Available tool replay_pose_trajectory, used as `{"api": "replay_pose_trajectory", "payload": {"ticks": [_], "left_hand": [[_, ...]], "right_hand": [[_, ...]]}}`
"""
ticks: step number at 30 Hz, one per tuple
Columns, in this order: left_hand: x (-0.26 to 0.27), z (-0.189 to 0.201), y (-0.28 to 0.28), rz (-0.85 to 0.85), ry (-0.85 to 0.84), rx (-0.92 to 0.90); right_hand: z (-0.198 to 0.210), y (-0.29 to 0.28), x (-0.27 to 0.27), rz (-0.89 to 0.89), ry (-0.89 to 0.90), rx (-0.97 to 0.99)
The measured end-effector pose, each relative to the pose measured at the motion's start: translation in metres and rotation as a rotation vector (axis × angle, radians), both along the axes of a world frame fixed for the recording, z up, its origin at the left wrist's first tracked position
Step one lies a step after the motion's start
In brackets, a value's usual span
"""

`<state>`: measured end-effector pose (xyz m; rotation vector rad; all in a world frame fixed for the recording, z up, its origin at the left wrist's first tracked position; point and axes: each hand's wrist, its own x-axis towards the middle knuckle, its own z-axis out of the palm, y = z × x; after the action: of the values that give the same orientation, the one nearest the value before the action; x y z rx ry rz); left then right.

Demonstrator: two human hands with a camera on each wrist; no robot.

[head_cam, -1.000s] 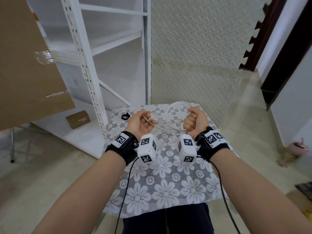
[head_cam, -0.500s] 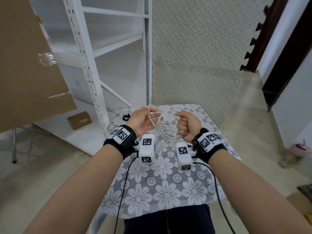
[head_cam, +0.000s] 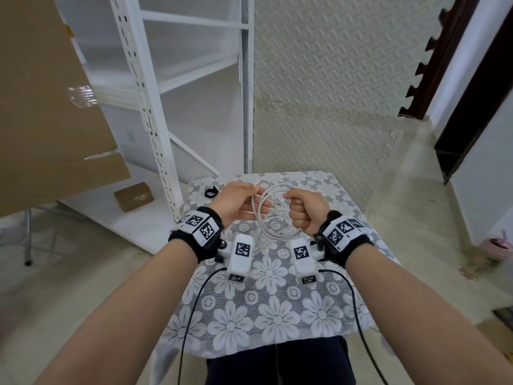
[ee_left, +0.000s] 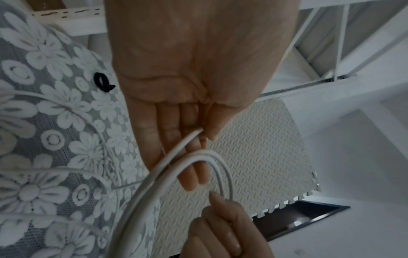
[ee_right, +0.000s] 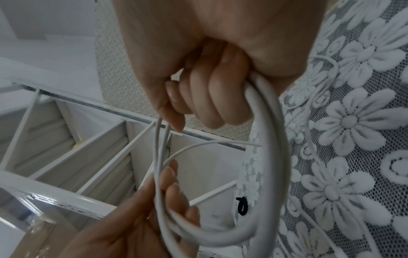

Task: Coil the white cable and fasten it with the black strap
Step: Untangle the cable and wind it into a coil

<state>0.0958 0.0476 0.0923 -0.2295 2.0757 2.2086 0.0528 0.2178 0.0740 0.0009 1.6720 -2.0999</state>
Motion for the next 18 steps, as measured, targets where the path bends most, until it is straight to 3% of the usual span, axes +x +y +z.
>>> {"api": "replay_pose_trajectory", "payload": {"ticks": [18], "left_hand": [[0.0007, 0.0025, 0.0014, -0.165, -0.042, -0.287]], "right_hand": [[0.0081, -0.0094, 0.0026, 0.081, 0.075, 0.270]]}}
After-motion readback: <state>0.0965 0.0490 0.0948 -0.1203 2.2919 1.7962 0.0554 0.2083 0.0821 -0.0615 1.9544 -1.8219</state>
